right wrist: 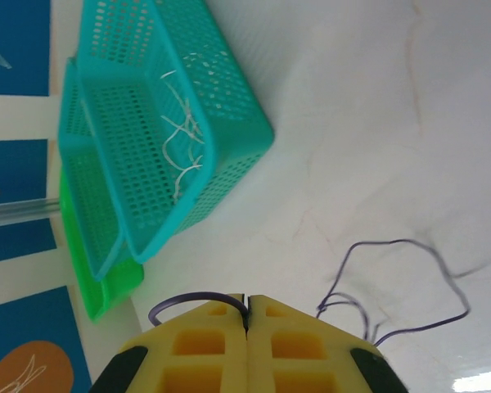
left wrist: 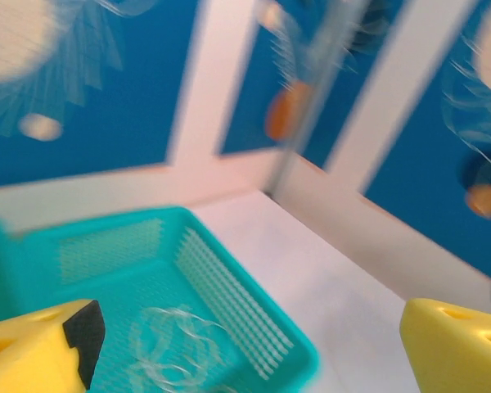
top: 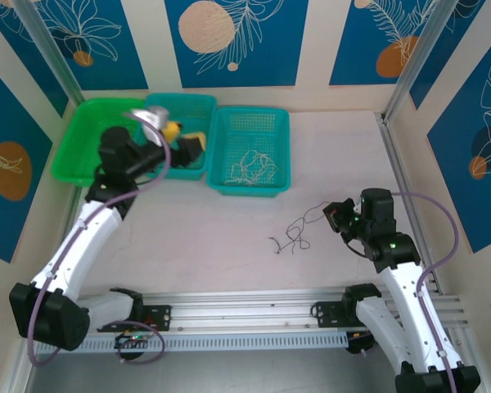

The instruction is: Untangle the cables

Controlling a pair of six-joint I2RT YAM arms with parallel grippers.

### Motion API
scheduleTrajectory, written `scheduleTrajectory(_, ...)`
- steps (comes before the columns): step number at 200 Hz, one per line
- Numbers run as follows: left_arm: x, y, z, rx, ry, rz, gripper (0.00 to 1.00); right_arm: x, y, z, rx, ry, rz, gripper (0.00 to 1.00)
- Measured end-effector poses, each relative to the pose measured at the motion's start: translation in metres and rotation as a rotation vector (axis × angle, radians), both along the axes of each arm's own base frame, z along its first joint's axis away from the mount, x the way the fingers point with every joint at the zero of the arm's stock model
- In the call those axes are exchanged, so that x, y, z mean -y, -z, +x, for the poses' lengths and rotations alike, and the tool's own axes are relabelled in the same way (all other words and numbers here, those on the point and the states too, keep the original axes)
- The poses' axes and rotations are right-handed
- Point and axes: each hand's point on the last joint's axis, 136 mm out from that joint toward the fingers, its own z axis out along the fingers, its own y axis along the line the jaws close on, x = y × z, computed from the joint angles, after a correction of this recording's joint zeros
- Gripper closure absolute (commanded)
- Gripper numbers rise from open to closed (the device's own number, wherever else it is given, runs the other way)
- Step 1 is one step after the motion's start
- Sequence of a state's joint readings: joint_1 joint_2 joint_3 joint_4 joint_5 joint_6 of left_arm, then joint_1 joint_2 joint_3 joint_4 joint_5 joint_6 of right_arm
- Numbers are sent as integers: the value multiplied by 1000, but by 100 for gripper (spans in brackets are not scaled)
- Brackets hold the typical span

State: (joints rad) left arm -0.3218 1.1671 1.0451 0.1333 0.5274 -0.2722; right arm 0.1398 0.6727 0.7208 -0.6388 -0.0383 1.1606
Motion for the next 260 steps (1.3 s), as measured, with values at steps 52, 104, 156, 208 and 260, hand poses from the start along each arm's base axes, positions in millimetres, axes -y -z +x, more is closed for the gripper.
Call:
scheduleTrajectory(52,118,76,-90,-53,392,106,6,-25,-22,9,85,-119,-4,100)
scheduleTrajectory(104,172,152,-108,-201,513,146,7,-57,-47,11,187,-272,8,100)
scheduleTrajectory(156,187,196,-98,-294,514,156,62,-83,-83,7,314,-384,22,100)
scheduleTrajectory(208,178,213,-82,-307,415,180,100,-74,-99,5,348,-362,-20,100)
scheduleTrajectory(260,135,146,-76,-137,330,82,100,-23,-94,-13,276,-228,-168,100)
